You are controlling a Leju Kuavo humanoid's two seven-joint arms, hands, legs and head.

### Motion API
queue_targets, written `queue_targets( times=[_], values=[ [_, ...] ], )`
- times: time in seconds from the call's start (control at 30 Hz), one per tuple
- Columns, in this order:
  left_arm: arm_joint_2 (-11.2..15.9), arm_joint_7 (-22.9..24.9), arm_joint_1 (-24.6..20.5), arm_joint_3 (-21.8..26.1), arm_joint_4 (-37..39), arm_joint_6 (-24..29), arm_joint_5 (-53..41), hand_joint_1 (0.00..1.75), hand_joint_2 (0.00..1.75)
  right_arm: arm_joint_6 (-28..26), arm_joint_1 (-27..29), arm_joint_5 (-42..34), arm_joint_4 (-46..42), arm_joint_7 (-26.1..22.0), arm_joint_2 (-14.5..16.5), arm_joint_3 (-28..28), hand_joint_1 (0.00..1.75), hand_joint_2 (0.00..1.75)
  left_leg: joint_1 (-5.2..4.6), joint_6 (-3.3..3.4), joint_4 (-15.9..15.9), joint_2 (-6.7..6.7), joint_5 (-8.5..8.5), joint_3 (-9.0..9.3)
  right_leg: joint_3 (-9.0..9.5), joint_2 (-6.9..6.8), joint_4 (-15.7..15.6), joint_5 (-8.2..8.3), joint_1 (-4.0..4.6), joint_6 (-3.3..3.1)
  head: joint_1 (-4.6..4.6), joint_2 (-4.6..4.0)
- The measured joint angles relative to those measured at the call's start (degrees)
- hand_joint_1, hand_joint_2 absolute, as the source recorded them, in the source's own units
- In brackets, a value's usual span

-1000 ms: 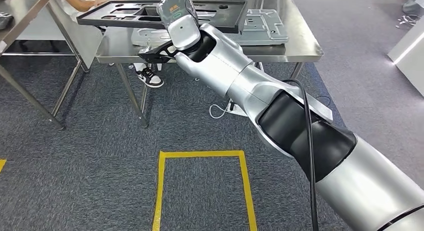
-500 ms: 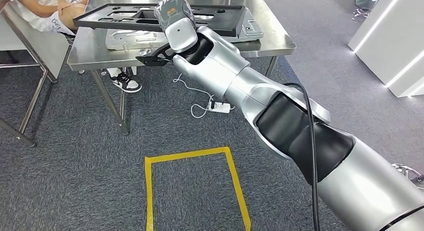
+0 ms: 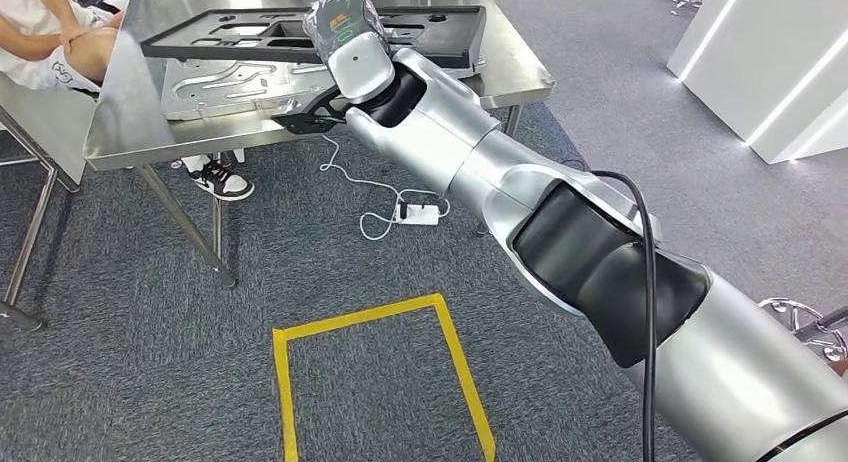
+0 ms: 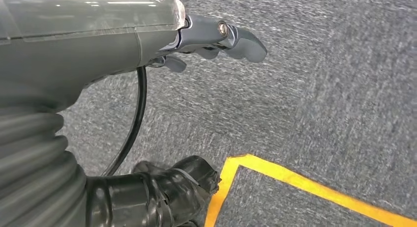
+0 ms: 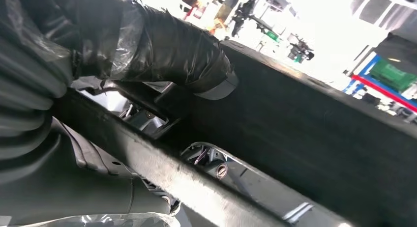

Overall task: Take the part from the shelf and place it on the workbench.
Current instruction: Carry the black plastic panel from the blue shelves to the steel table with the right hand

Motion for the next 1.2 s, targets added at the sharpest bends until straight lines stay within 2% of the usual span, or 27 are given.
queue_targets(
  times=[0.03,0.07,0.1,0.13,0.23,0.3,0.37,0.43,0.47,0.5,0.53,0.6,0.63,0.67,0.73,0.8,0.83,0.93,0.97,1.03,1.2],
  values=[
    [0.04,-0.01,0.01,0.00,0.00,0.00,-0.01,0.00,1.75,-0.02,0.00,0.02,0.00,0.00,0.02,0.10,1.75,1.75,0.08,-0.05,-3.74,-0.04,2.30,1.36,-0.04,0.22,0.62,-0.47,-0.10,0.30,0.00,0.00],
    [0.09,-0.02,0.01,0.00,0.00,0.00,-0.01,0.00,1.75,-0.03,-0.03,0.05,0.00,0.01,0.03,0.18,1.75,1.75,0.06,-0.03,-7.12,-0.16,3.85,2.78,-0.23,0.45,1.35,-0.94,-0.09,0.64,-0.01,0.00],
    [0.13,-0.02,-0.03,0.01,0.00,0.00,-0.01,0.00,1.75,-0.03,-0.05,0.08,0.00,0.01,0.04,0.26,1.75,1.75,0.05,0.15,-9.60,-0.26,4.78,3.81,-0.48,0.65,1.99,-1.31,-0.05,0.96,0.00,0.00],
    [0.15,-0.02,-0.06,0.01,-0.01,0.00,-0.01,0.00,1.75,-0.03,-0.06,0.09,0.00,0.02,0.05,0.33,1.75,1.75,-0.03,0.39,-10.76,-0.37,4.93,4.30,-0.73,0.80,2.43,-1.55,0.03,1.23,0.00,0.00],
    [0.14,-0.04,-0.14,0.02,-0.02,0.00,-0.01,0.00,1.75,-0.03,-0.09,0.10,0.00,0.02,0.03,0.50,1.75,1.75,-0.14,1.29,-10.94,-0.36,4.95,4.34,-0.97,0.95,2.57,-1.66,0.06,1.77,0.01,0.00],
    [0.13,-0.04,-0.16,0.03,-0.02,0.00,-0.01,0.00,1.75,-0.04,-0.15,0.10,0.00,0.03,-0.09,0.52,1.75,1.75,0.14,1.78,-11.25,-0.24,5.15,4.56,-1.41,0.69,3.65,-2.57,-0.01,2.22,0.04,0.00],
    [0.13,-0.04,-0.16,0.04,-0.02,0.00,-0.02,0.00,1.75,-0.05,-0.25,0.10,-0.01,0.05,-0.21,0.57,1.75,1.75,0.28,2.10,-11.42,-0.14,5.19,4.67,-3.57,0.23,8.47,-5.35,-0.24,2.81,0.04,0.00],
    [0.14,-0.07,-0.18,0.08,-0.02,0.00,-0.03,0.00,1.75,-0.02,-0.22,0.10,0.03,0.08,-0.23,0.70,1.75,1.75,0.31,2.27,-11.44,-0.10,5.13,4.69,-7.09,-0.02,15.82,-8.42,-0.62,3.27,0.03,0.00],
    [0.14,-0.07,-0.18,0.10,-0.02,0.00,-0.03,0.00,1.75,0.01,-0.16,0.10,0.07,0.08,-0.24,0.77,1.75,1.75,0.31,2.30,-11.44,-0.09,5.09,4.72,-8.28,-0.09,18.05,-8.82,-0.79,3.38,0.03,0.00],
    [0.13,-0.07,-0.17,0.14,-0.02,0.00,-0.03,0.00,1.75,0.03,-0.12,0.10,0.11,0.08,-0.25,0.82,1.75,1.75,0.32,2.29,-11.43,-0.09,5.04,4.78,-8.61,-0.14,18.40,-8.25,-0.91,3.39,0.03,0.00],
    [0.13,-0.05,-0.16,0.20,-0.02,0.00,-0.03,0.00,1.75,0.05,-0.13,0.10,0.14,0.08,-0.26,0.85,1.75,1.75,0.32,2.24,-11.43,-0.10,4.97,4.91,-7.70,-0.17,16.25,-6.58,-0.97,3.28,0.03,0.00],
    [0.10,-0.02,-0.17,0.32,-0.02,0.00,-0.08,0.00,1.75,0.05,-0.33,0.10,0.14,0.08,-0.26,0.87,1.75,1.75,0.29,2.03,-11.48,-0.09,4.79,5.24,-3.98,-0.29,8.50,-2.70,-0.87,2.80,0.02,0.00],
    [0.10,0.03,-0.21,0.38,-0.02,0.00,-0.14,0.00,1.75,0.05,-0.51,0.10,0.13,0.07,-0.25,0.89,1.75,1.75,0.23,1.85,-11.55,-0.09,4.75,5.31,-2.29,-0.36,5.03,-1.49,-0.65,2.51,0.04,0.00],
    [0.09,0.12,-0.25,0.44,-0.03,0.01,-0.21,0.00,1.75,0.05,-0.68,0.10,0.14,0.07,-0.23,0.92,1.75,1.75,0.20,1.64,-11.64,-0.06,4.77,5.31,-1.35,-0.43,3.07,-1.10,-0.42,2.28,0.02,0.00],
    [0.06,0.48,-0.29,0.68,-0.03,0.07,-0.31,0.00,1.75,0.05,-0.90,0.10,0.15,0.07,-0.20,0.99,1.75,1.75,0.20,1.07,-11.99,0.03,4.93,5.33,-0.96,-0.45,2.00,-1.21,-0.03,1.94,0.04,0.00],
    [0.08,0.92,-0.31,1.05,-0.04,0.19,-0.33,0.00,1.75,0.02,-0.98,0.08,0.16,0.11,-0.09,1.03,1.75,1.75,0.26,0.49,-11.91,0.07,4.58,5.34,-0.51,-0.44,1.20,-0.91,-0.23,1.43,0.03,0.00],
    [0.13,1.12,-0.31,1.23,-0.05,0.27,-0.34,0.00,1.75,0.01,-1.09,0.07,0.20,0.20,-0.04,1.04,1.75,1.75,0.21,0.47,-11.88,0.07,4.89,5.43,-0.25,-0.41,0.83,-0.78,-0.24,1.35,0.02,0.00],
    [0.39,1.62,-0.33,1.65,-0.08,0.49,-0.43,0.00,1.75,-0.03,-1.38,0.04,0.38,0.54,0.04,1.13,1.75,1.75,0.22,1.76,-12.63,0.16,5.10,6.28,-0.14,-0.14,0.87,-0.79,0.26,1.55,0.02,0.00],
    [0.44,1.77,-0.36,1.74,-0.08,0.52,-0.52,0.00,1.75,-0.02,-1.40,0.03,0.45,0.60,0.05,1.17,1.75,1.75,0.28,1.90,-12.94,0.20,4.80,6.50,-0.22,-0.07,1.01,-0.81,0.35,1.49,0.02,0.00],
    [0.46,1.95,-0.38,1.82,-0.09,0.49,-0.83,0.00,1.75,-0.02,-1.37,0.02,0.61,0.67,0.05,1.22,1.75,1.75,0.32,1.48,-13.24,0.21,4.95,6.57,-0.35,-0.04,1.14,-0.85,0.36,1.37,0.02,0.00],
    [0.46,1.99,-0.38,1.93,-0.09,0.27,-1.06,0.00,1.75,-0.09,-1.24,0.01,0.91,0.75,0.05,1.27,1.75,1.75,0.32,1.14,-13.51,0.21,5.19,6.58,-0.54,-0.04,1.27,-0.81,0.37,1.15,0.02,0.00]
  ],
)
